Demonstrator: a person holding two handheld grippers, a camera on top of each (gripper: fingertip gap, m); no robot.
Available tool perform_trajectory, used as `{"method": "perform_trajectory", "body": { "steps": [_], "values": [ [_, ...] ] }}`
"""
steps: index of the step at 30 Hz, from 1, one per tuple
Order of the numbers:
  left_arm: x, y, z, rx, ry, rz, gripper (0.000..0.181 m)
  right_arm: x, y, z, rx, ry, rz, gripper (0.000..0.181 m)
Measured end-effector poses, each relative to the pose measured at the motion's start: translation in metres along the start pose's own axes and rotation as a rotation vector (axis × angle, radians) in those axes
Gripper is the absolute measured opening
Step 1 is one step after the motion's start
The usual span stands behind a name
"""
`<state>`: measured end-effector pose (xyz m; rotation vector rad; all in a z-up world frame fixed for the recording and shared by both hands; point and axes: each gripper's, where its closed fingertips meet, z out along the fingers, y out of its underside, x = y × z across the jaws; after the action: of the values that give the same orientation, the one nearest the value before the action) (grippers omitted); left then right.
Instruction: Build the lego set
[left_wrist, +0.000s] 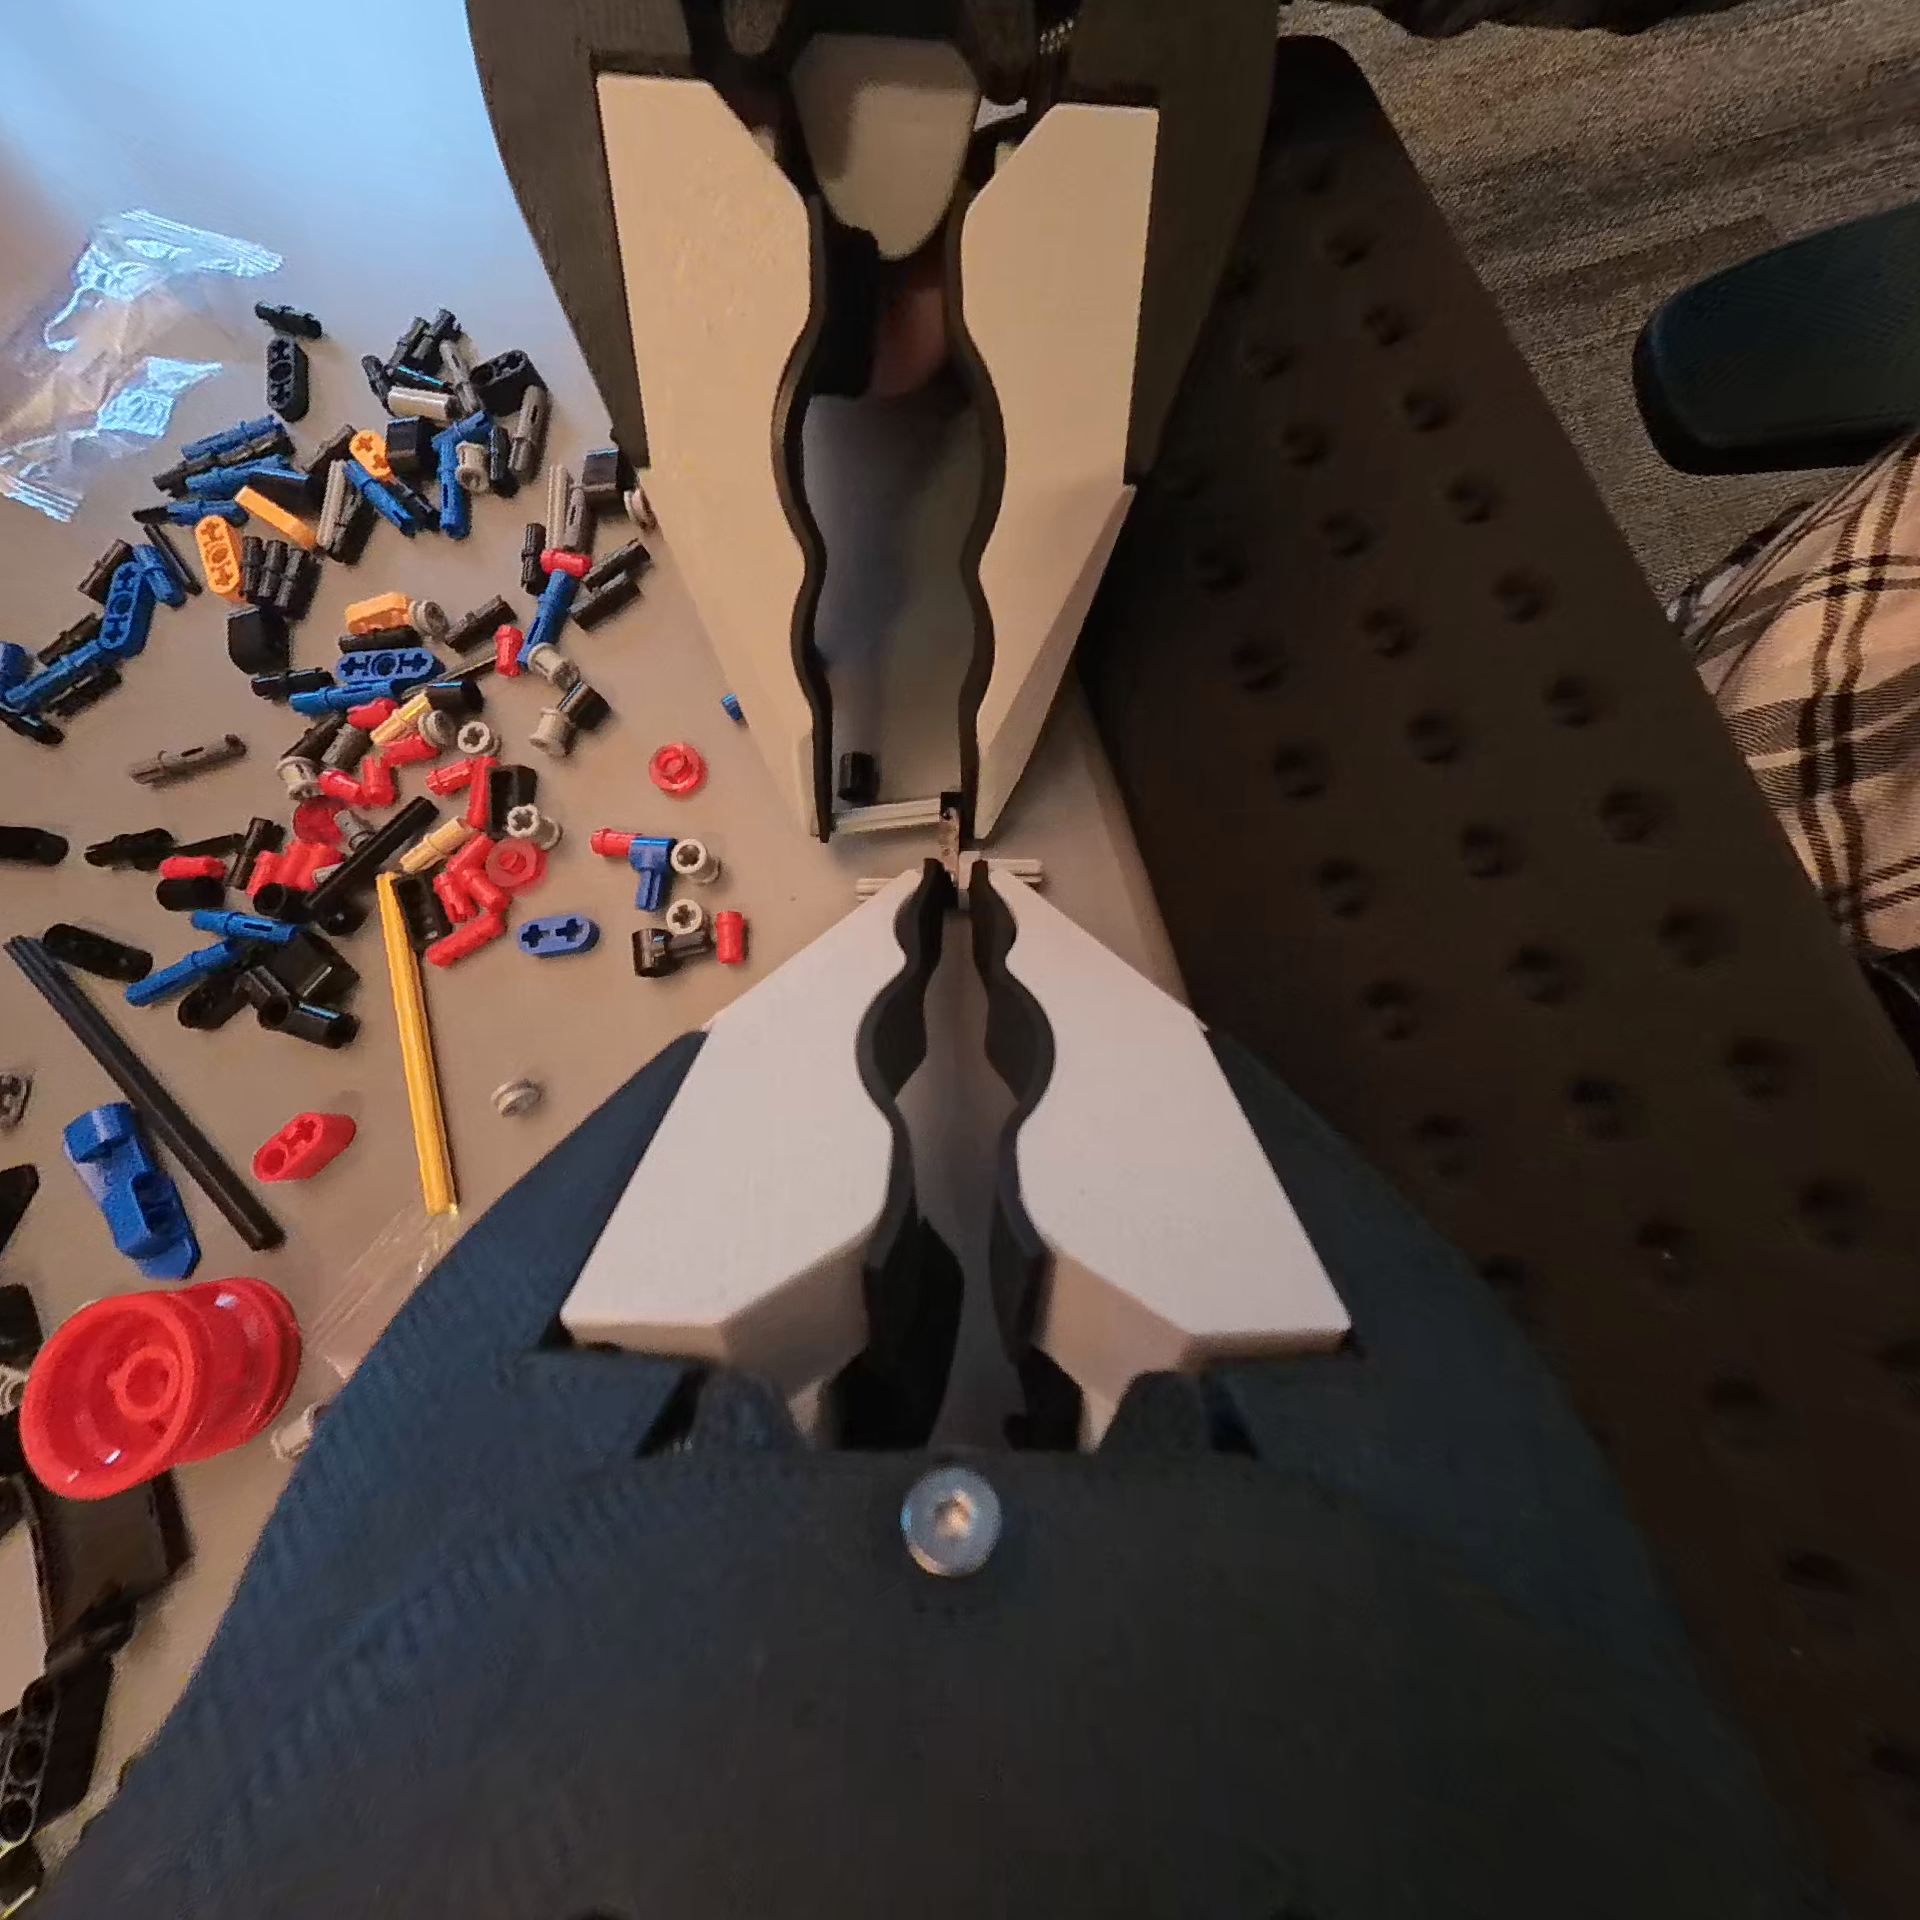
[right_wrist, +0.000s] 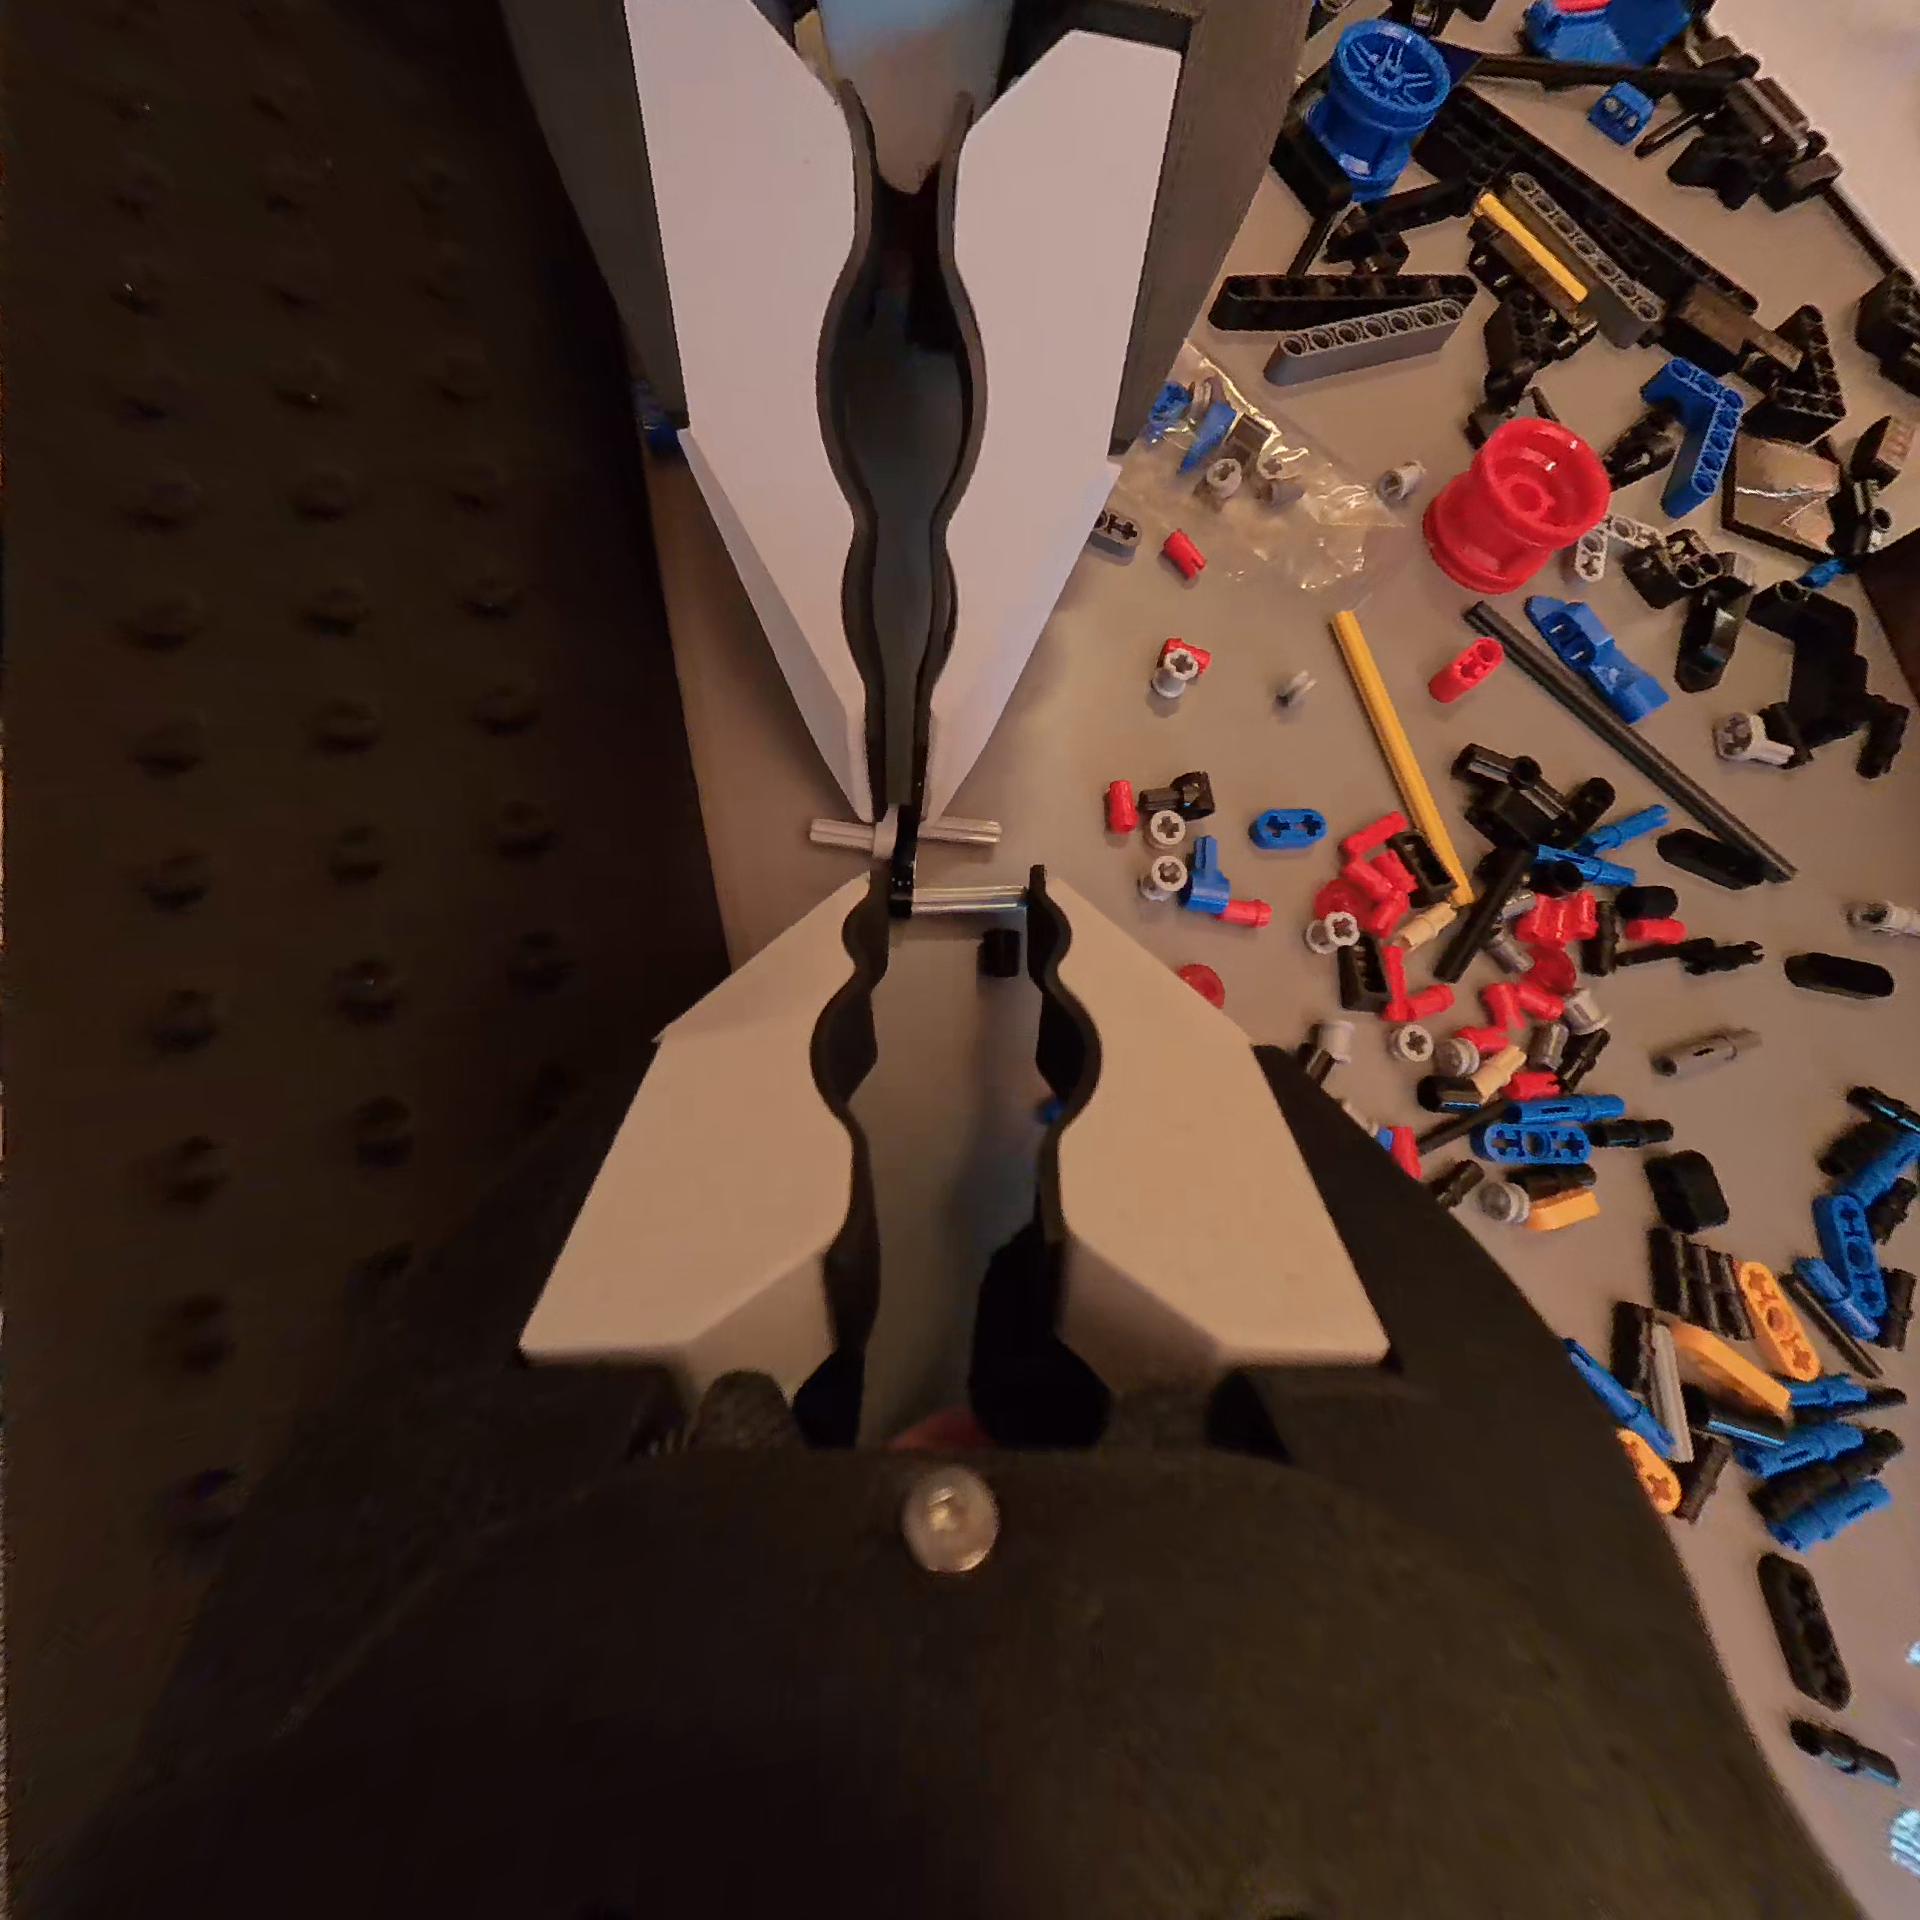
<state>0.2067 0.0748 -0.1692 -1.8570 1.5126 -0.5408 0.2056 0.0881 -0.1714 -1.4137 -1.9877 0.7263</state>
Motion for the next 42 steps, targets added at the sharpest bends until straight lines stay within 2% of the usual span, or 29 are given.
{"method": "perform_trajectory", "body": {
  "steps": [13, 30, 42],
  "values": [
    [-0.0025, -0.0003, 0.0004, 0.009, -0.023, -0.022, 0.004, 0.0021, 0.0014, -0.0013, 0.012, 0.065, -0.056, 0.022],
    [-0.0059, 0.0017, -0.001, 0.008, -0.02, -0.031, 0.004, 0.0038, -0.0024, -0.004, 0.054, -0.086, 0.1, 0.023],
    [-0.0058, 0.001, -0.0004, 0.016, -0.009, -0.034, 0.004, 0.0025, 0.0004, -0.0034, 0.043, -0.121, 0.083, 0.022]
  ]
}}
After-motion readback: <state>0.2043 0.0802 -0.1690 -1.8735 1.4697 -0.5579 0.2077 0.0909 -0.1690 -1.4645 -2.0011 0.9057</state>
